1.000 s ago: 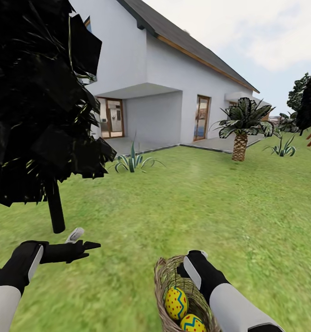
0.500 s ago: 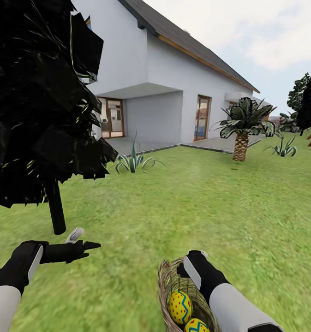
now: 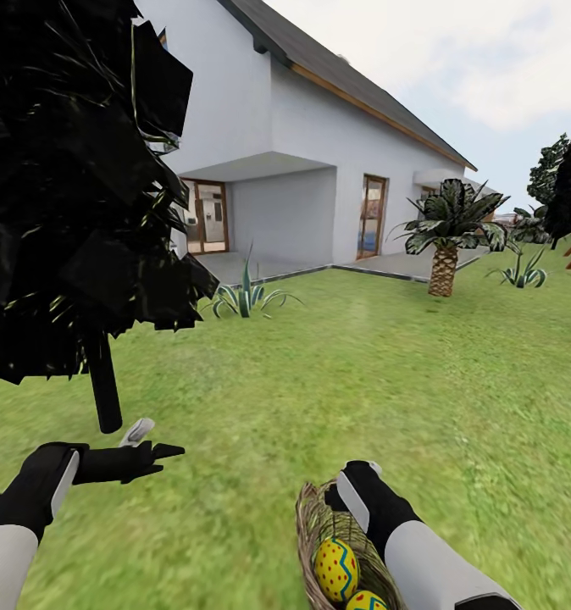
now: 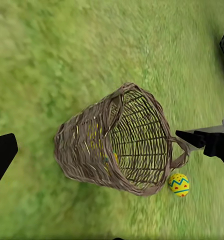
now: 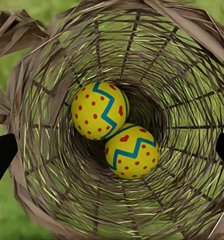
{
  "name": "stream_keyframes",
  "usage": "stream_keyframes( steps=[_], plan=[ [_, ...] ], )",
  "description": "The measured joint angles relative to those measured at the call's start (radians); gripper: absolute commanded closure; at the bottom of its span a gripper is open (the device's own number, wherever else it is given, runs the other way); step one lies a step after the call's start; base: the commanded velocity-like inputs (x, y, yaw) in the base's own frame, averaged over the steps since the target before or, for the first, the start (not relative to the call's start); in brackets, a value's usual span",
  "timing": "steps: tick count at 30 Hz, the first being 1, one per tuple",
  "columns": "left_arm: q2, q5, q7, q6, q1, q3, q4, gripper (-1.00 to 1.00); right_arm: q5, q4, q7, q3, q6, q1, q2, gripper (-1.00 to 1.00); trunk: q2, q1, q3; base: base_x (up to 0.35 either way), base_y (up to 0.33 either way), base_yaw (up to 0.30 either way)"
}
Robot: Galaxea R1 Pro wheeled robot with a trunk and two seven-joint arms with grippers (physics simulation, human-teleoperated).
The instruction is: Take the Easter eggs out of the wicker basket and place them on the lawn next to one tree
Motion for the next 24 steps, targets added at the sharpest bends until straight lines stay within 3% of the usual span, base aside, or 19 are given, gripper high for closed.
stream_keyframes(
  steps=[9, 16, 24],
  plan=[
    [0.0, 0.0, -0.003, -0.003, 0.0, 0.0, 0.0, -1.0, 0.0, 0.0, 0.0, -0.001, -0.005, 0.0, 0.0, -1.0, 0.0, 0.0, 0.0, 0.0, 0.0, 0.0],
    [0.001, 0.0, -0.009, -0.003, 0.0, 0.001, 0.0, -1.0, -0.001, -0.001, 0.008, -0.003, -0.075, 0.0, 0.0, -1.0, 0.0, 0.0, 0.0, 0.0, 0.0, 0.0],
    [0.002, 0.002, -0.013, -0.005, 0.0, 0.002, 0.0, -1.0, -0.002, -0.001, 0.009, -0.003, -0.083, 0.0, 0.0, -1.0, -0.056, 0.031, -0.025, 0.0, 0.0, 0.0]
  ],
)
